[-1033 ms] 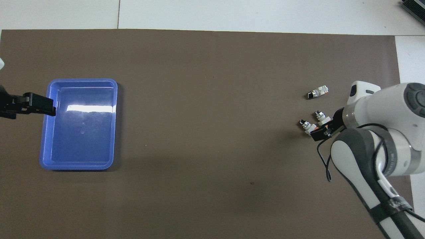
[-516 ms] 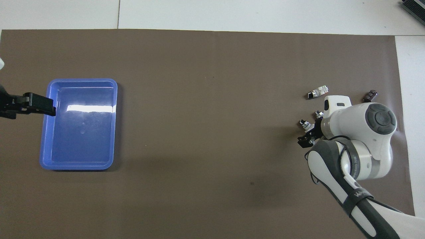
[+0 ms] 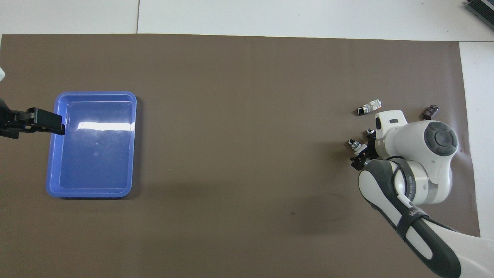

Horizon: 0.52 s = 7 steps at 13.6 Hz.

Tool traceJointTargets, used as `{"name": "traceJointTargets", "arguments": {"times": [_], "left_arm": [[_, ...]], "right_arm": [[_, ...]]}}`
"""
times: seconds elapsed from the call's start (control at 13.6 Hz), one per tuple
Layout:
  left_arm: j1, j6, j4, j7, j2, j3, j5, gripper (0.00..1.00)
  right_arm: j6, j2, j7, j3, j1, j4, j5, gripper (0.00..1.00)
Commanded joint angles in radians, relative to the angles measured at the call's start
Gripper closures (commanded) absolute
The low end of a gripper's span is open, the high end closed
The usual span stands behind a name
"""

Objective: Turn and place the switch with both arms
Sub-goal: 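Reach the right gripper down and grasp the orange-and-white switch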

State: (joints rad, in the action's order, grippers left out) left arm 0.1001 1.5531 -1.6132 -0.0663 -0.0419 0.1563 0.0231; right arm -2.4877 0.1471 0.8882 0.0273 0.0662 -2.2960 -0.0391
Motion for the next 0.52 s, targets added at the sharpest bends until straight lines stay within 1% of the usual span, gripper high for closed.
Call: {"name": "traceJointTargets", "arguments": {"times": [0.0,0.15,0.22,0.3,0.37,0.44], "left_arm": [[0.004,0.005,-0.027,-0.009,-0.024,0.000,-0.009,0.00],[0.004,0.005,-0.027,-0.009,-0.024,0.000,-0.009,0.00],[0.004,0.005,-0.027,-0.009,-0.024,0.000,-0.011,0.00],[0.004,0.005,-0.027,-0.009,-0.024,0.000,-0.009,0.00],[0.004,0.005,-0.027,-0.009,-0.024,0.000,-0.009,0.00],[0.004,0.005,-0.027,-0.009,-0.024,0.000,-0.011,0.00]], "right_arm": [[-0.022,-0.023,0.046,-0.006,-0.017,-0.061,-0.018,0.10],[-0.026,-0.024,0.086,-0.006,-0.017,-0.063,-0.018,0.27],[-0.030,-0.023,0.095,-0.007,-0.017,-0.062,-0.018,0.42],[-0.030,-0.023,0.094,-0.007,-0.014,-0.062,-0.018,0.74],[-0.030,-0.023,0.095,-0.007,-0.014,-0.060,-0.018,0.90],[-0.028,-0.021,0.095,-0.006,-0.017,-0.056,-0.018,0.97]]}}
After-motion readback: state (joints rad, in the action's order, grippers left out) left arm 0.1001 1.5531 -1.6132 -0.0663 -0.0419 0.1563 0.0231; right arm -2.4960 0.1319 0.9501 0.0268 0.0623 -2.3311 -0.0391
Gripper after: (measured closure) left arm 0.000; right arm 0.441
